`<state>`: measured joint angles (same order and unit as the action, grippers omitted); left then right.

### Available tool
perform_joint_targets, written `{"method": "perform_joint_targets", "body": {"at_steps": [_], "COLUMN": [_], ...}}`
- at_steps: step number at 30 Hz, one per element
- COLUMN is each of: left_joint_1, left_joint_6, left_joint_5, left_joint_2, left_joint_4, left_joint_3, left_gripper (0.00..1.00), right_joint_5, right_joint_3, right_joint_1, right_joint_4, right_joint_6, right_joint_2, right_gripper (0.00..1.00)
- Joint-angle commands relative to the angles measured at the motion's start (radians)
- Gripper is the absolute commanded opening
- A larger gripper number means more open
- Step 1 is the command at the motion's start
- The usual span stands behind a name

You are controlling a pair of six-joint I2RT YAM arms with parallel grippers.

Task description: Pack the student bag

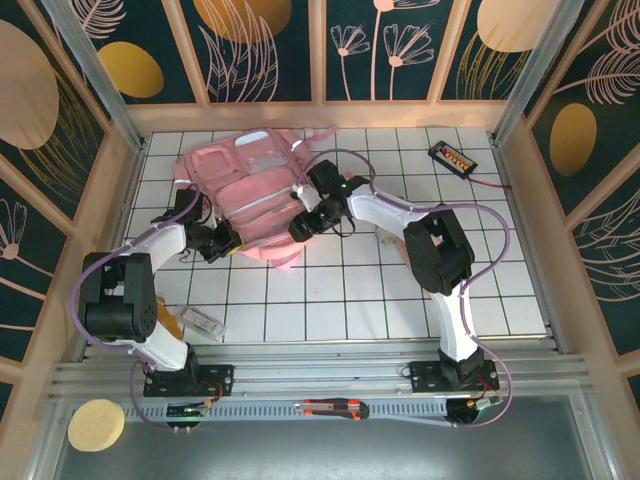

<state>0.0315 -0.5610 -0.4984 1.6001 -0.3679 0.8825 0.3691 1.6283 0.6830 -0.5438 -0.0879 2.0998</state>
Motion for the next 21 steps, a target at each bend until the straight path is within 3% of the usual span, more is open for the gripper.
{"method": "perform_joint_targets", "body": {"at_steps": [1,9,16,21], "left_joint_1": [-0.015,-0.016,-0.017,-0.022], "left_joint_6": [0.031,0.035,0.039,0.117], "left_joint_5": [-0.006,0.000,0.016,0.136], "left_joint_2": [0.007,0.008,0.008,0.012], "left_joint_4": [0.044,0.035,0.029,-0.057], "left_joint_3": [-0.002,-0.004,-0.010,0.039], "left_gripper": [0.00,0.00,0.00,0.00], "right_joint_5": [-0.035,-0.096,-0.113,-0.136], "right_joint_3": [0.019,0.034,0.039,-0.011], "right_joint_1": [0.012,0.013,0.013,0.001], "right_joint_4": [-0.051,-0.021,-0.020,-0.025], "right_joint_6": [-0.044,-0.038,-0.050,-0.051], "right_joint_2": [0.027,0.057,0.062,0.007], "right_gripper": [0.65,0.52,0.00,0.00]}}
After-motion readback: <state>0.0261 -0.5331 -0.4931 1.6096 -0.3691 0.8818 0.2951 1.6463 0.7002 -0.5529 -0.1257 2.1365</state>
